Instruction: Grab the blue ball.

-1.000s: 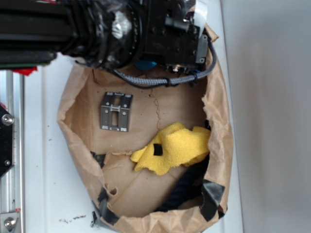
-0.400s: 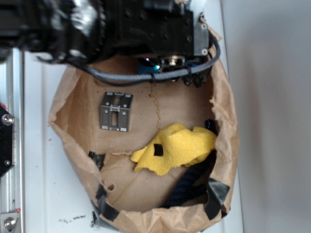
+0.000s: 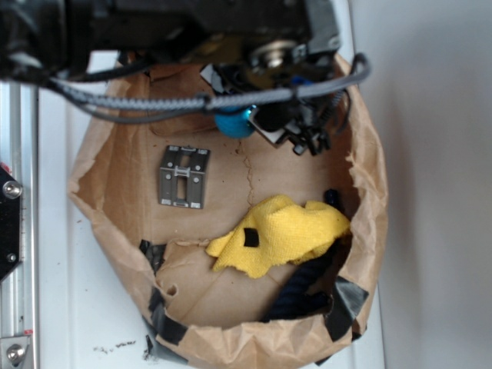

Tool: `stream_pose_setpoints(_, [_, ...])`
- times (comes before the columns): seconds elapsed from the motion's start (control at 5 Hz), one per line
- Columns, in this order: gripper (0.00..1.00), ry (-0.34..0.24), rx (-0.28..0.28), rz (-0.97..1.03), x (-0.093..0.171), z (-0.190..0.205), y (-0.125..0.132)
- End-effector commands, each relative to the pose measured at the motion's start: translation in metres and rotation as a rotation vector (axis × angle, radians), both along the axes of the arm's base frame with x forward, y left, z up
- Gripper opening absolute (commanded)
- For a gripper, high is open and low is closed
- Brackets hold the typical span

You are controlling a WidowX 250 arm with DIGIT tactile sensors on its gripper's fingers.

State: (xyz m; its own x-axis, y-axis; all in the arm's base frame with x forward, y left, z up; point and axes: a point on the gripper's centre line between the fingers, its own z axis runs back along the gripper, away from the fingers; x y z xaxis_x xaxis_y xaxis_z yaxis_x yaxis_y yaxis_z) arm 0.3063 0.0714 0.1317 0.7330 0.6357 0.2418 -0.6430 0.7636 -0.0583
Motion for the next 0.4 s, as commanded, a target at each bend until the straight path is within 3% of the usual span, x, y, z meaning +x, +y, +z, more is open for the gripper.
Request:
stream_pose_setpoints(0.0, [0.0, -0.034, -0.01, -0.219, -0.012, 0.055, -0.024])
stream_pose_setpoints(0.2, [0.0, -0.052, -0.014, -0.284, -0.024, 0.071, -0.035])
